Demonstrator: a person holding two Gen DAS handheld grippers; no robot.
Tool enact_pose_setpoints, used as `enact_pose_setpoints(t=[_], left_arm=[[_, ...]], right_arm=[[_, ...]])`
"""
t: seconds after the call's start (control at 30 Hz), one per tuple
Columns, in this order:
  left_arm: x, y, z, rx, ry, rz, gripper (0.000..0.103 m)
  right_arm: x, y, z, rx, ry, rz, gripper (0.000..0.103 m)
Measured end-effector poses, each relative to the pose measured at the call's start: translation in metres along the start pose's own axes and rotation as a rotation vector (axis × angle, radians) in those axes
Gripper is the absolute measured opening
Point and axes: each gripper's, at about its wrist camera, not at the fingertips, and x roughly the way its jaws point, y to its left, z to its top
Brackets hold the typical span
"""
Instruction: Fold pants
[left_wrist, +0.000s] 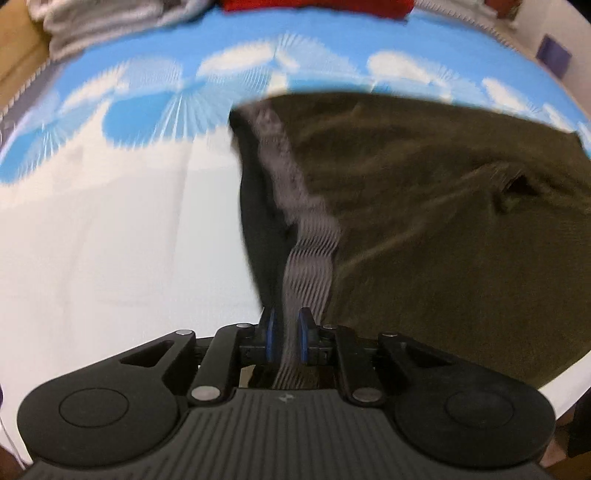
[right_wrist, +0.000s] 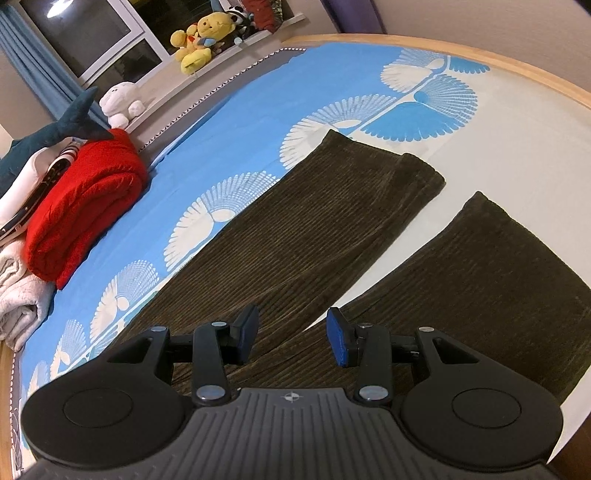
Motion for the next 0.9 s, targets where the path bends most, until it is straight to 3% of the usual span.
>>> enact_pose_setpoints(t=[0.17, 0.23, 0.3, 0.33, 0.4, 0.5, 0.6, 0.9], left_arm=[[-0.004, -0.025, 0.007, 0.070, -0.055, -0.061, 0.025], [0.008, -0.034, 0.005, 0.115, 0.008, -0.049, 0.032], [0.033, -0.040, -0.001, 0.164, 0.141, 0.031, 0.030], [0.039, -0.043, -0.003, 0.194, 0.169, 0.053, 0.031], [0.033, -0.044, 0.003, 0.187, 0.130, 0.052, 0.033], [0.015, -0.038, 0.021, 0.075, 0.034, 0.028, 0.034], [0.004, -0.034, 0.036, -0.008, -0.042, 0.016, 0.048], [-0.012, -0.069, 0.068, -0.036, -0.215, 0.079, 0.050]], right_arm=[[-0.003, 0.003, 0.001, -0.038, -0.021, -0.019, 0.043], [-0.003, 0.005, 0.001, -0.067, -0.027, -0.019, 0.043], [-0.004, 0.008, 0.000, -0.106, -0.037, -0.023, 0.043], [-0.004, 0.009, -0.001, -0.121, -0.041, -0.028, 0.043], [-0.005, 0.011, -0.001, -0.141, -0.049, -0.036, 0.043], [-0.005, 0.010, 0.001, -0.150, -0.050, -0.030, 0.043], [-0.005, 0.012, 0.003, -0.169, -0.056, -0.035, 0.043], [0.001, 0.045, -0.001, -0.283, -0.095, -0.005, 0.043]])
